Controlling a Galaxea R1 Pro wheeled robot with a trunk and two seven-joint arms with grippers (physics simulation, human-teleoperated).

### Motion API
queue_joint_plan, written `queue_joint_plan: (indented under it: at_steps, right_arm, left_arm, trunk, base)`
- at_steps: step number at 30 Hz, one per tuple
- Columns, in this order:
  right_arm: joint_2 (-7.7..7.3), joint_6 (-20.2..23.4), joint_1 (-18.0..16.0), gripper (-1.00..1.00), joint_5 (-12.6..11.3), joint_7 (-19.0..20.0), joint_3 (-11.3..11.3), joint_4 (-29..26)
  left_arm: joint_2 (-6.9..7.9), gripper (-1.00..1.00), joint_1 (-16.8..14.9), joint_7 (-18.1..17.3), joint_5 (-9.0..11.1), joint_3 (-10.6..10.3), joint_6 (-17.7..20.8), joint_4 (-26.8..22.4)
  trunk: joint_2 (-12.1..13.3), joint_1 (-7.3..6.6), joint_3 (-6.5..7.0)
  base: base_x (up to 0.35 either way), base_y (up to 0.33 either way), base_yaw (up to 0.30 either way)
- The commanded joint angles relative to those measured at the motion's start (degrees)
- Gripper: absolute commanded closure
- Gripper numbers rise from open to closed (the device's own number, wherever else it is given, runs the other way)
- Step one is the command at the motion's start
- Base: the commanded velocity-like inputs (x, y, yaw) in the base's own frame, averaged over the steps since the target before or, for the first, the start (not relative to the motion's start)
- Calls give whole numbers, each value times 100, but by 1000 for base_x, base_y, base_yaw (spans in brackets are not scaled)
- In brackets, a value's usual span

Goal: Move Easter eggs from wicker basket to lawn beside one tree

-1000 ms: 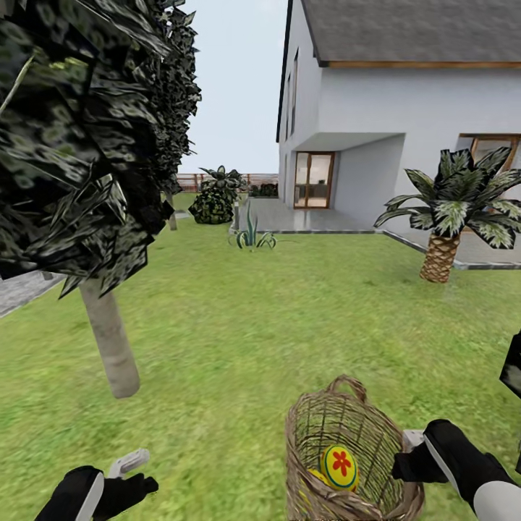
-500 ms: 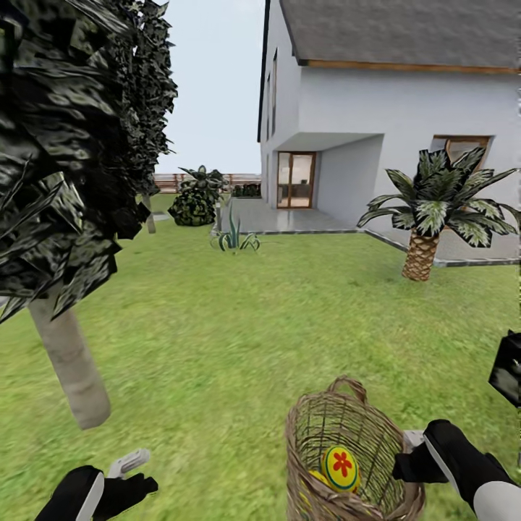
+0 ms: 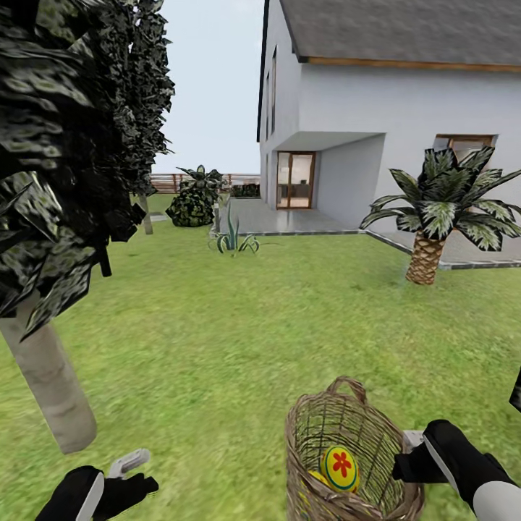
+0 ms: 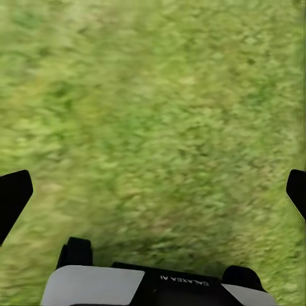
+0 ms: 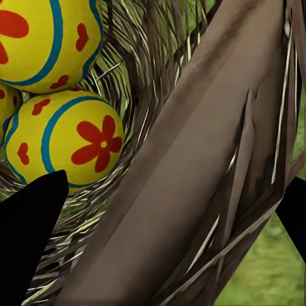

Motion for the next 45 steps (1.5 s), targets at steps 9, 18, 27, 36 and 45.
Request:
queue_joint_plan:
  at_steps: [9,18,27,36,45]
  right_arm:
    - [-3,25,-4,100,-6,46,6,-9]
    - [5,18,-4,100,-2,46,15,-8]
    - [6,17,-4,100,-6,46,15,-9]
    - [5,17,-4,100,-6,46,15,-8]
    - [8,17,-4,100,-5,46,15,-2]
  left_arm:
    - [-1,-100,-4,5,32,13,36,4]
    - [-27,-100,-4,1,41,12,36,-4]
    - [-28,-100,-4,-3,41,4,36,-3]
    - [-37,-100,-4,2,41,4,36,4]
    - [-37,-100,-4,4,41,5,36,4]
  trunk:
    - [-4,4,-7]
    - [-4,4,-7]
    - [-4,4,-7]
    - [-4,4,-7]
    - [-4,4,-7]
  base:
    - [337,0,0]
    - [337,0,0]
    - [337,0,0]
    - [337,0,0]
    - [337,0,0]
